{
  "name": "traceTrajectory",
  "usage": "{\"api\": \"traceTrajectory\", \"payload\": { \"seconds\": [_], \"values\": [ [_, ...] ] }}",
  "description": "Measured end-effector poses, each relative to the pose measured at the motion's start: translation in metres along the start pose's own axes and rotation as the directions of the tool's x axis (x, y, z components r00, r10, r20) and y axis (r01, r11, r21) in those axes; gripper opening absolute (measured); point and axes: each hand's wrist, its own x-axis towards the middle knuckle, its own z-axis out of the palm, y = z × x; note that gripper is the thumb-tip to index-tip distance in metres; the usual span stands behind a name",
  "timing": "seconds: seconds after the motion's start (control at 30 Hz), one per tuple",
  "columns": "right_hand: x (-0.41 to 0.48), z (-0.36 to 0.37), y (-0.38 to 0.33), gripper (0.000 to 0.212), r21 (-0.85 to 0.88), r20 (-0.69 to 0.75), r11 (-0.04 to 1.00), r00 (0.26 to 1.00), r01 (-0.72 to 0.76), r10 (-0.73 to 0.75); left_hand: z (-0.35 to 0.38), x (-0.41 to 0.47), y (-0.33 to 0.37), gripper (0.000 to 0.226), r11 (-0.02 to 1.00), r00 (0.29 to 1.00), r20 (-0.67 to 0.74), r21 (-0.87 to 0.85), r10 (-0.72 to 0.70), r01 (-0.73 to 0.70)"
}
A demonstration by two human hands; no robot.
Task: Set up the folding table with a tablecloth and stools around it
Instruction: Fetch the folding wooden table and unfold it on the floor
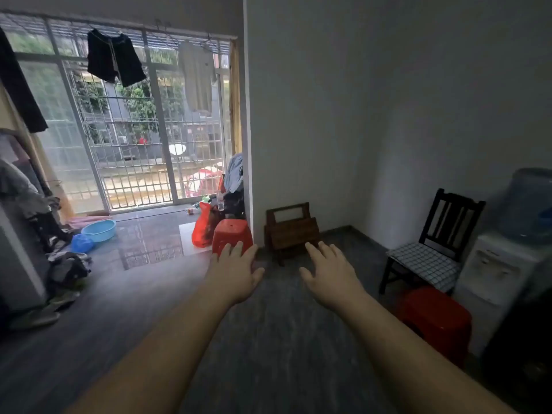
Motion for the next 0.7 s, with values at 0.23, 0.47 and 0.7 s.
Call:
{"api": "traceTrajectory", "payload": {
  "seconds": [0.23,0.47,0.7],
  "values": [
    [0.137,0.039,-0.04,0.066,0.011,0.003,0.999,0.999,-0.042,0.042,0.018,0.127,-0.078,0.066,1.0,1.0,0.015,-0.022,0.009,-0.008],
    [0.255,0.07,-0.025,0.065,0.028,0.052,0.995,0.995,-0.091,0.089,0.039,0.25,-0.106,0.065,0.998,0.993,0.102,-0.045,0.055,-0.051],
    [0.367,0.1,0.04,0.066,0.03,0.06,0.994,0.993,-0.108,0.106,0.075,0.37,-0.09,0.066,0.995,0.986,0.143,-0.066,0.086,-0.077]
  ]
}}
